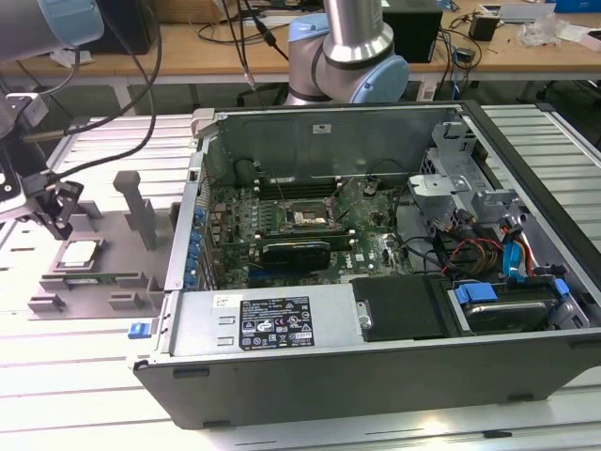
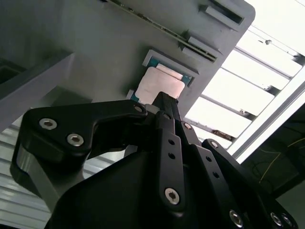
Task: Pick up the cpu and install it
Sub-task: 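Pick up the cpu and move it towards the insertion slot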
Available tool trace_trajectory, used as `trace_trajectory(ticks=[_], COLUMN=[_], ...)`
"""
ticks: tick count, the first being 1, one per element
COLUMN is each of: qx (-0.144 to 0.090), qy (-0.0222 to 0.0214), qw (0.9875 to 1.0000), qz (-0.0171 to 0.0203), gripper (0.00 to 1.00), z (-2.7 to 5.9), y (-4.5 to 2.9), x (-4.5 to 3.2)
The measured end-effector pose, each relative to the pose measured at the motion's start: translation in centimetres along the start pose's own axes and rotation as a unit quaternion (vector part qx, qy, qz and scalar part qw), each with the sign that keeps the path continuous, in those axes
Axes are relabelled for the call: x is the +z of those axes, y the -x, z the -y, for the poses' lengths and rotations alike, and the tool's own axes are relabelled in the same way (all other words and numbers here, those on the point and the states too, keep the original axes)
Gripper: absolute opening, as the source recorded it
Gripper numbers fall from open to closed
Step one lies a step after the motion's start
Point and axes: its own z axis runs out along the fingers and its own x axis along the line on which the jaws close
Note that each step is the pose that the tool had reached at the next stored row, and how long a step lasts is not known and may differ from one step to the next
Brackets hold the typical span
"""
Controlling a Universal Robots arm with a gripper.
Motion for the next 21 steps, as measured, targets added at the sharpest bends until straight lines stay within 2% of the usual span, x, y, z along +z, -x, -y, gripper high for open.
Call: trace_trajectory(ticks=[12,15,21], qx=[0.0,0.0,0.0], qy=[0.0002,0.0002,0.0002], qw=[1.0,1.0,1.0], qz=[0.0,0.0,0.0], gripper=[0.11,0.11,0.11], z=[-0.28,-0.26,-0.26], y=[-0.25,-0.33,-0.34], x=[2.5,3.44,3.5])
